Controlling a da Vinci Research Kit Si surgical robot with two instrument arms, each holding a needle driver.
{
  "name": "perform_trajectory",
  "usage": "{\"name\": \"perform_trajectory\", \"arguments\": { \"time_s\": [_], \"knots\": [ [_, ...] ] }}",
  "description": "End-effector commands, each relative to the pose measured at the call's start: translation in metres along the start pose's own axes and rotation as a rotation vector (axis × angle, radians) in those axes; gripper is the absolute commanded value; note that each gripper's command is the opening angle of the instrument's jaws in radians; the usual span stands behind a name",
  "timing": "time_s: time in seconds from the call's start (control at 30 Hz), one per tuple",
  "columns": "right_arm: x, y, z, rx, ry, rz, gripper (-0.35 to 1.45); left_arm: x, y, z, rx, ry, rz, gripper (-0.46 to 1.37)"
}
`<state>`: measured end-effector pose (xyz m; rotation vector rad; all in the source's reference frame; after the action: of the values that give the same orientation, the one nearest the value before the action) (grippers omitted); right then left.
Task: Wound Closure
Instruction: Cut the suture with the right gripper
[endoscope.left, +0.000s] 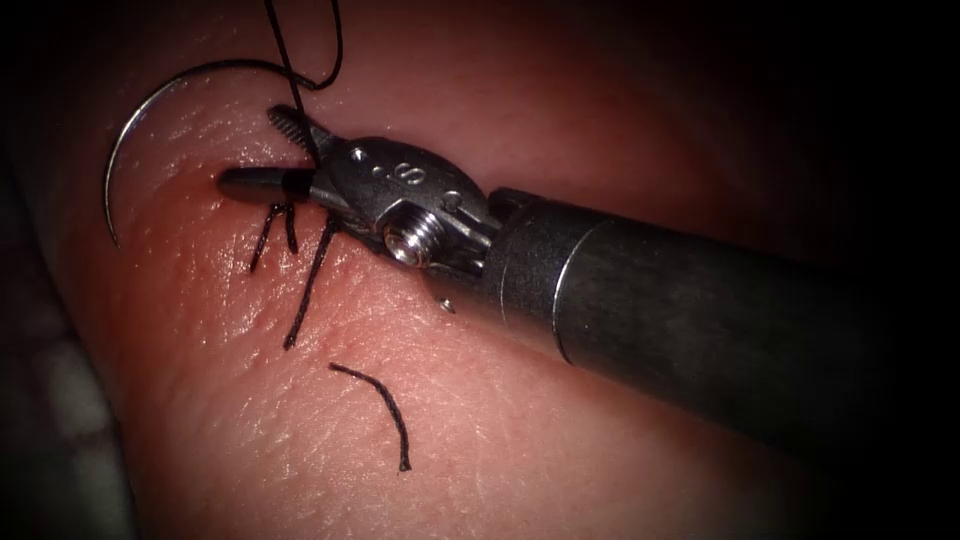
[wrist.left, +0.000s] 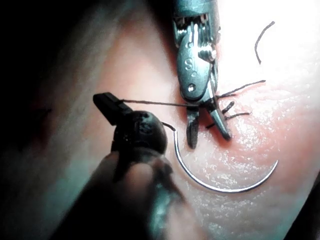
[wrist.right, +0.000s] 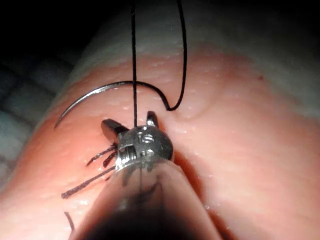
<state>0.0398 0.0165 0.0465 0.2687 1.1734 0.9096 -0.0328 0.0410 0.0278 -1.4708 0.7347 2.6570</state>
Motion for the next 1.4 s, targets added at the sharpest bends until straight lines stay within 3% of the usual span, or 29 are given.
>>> {"name": "perform_trajectory", "arguments": {
  "time_s": [0.03, 0.1, 0.17, 0.2, 0.23, 0.27, 0.3, 0.8, 0.83, 0.87, 0.97, 1.07, 1.4],
  "knots": [
    [0.0001, 0.0000, 0.0001, 0.001, 0.000, -0.001, 0.76, -0.0001, 0.0001, 0.0000, 0.000, 0.000, 0.001, -0.35],
    [0.0001, 0.0000, 0.0002, 0.000, 0.001, -0.001, 0.66, -0.0001, 0.0001, 0.0000, -0.001, 0.001, 0.001, -0.35],
    [-0.0001, -0.0001, 0.0004, -0.001, 0.001, -0.002, 0.41, -0.0001, 0.0001, 0.0000, -0.001, 0.001, 0.001, -0.35],
    [-0.0001, -0.0001, 0.0004, -0.002, 0.001, -0.003, 0.25, -0.0001, 0.0001, 0.0000, -0.001, 0.001, 0.001, -0.35],
    [-0.0002, -0.0001, 0.0005, -0.002, 0.001, -0.003, -0.06, -0.0001, 0.0001, 0.0000, -0.001, 0.001, 0.001, -0.35],
    [-0.0002, -0.0001, 0.0005, -0.002, 0.001, -0.004, -0.14, -0.0001, 0.0001, 0.0000, -0.001, 0.001, 0.001, -0.35],
    [-0.0003, -0.0001, 0.0006, -0.002, 0.001, -0.004, -0.35, -0.0001, 0.0001, 0.0000, -0.001, 0.001, 0.001, -0.35],
    [0.0003, 0.0002, -0.0002, 0.001, 0.000, -0.010, -0.35, -0.0002, 0.0000, -0.0001, -0.005, 0.002, 0.002, -0.35],
    [0.0004, 0.0003, -0.0003, 0.002, 0.003, -0.015, -0.20, -0.0002, 0.0000, -0.0001, -0.005, 0.002, 0.002, -0.35],
    [0.0008, 0.0004, -0.0006, 0.004, 0.009, -0.017, 0.34, -0.0003, 0.0000, -0.0001, -0.005, 0.002, 0.002, -0.35],
    [0.0017, 0.0009, -0.0014, 0.005, 0.026, -0.031, 0.90, -0.0003, 0.0000, -0.0001, -0.005, 0.003, 0.002, -0.35],
    [0.0024, 0.0014, -0.0025, 0.012, 0.029, -0.053, 0.95, -0.0003, 0.0000, -0.0001, -0.005, 0.003, 0.002, -0.35],
    [0.0041, 0.0046, -0.0066, 0.026, 0.030, -0.114, 0.87, -0.0001, 0.0003, 0.0002, -0.003, 0.003, 0.002, -0.35]
  ]
}}
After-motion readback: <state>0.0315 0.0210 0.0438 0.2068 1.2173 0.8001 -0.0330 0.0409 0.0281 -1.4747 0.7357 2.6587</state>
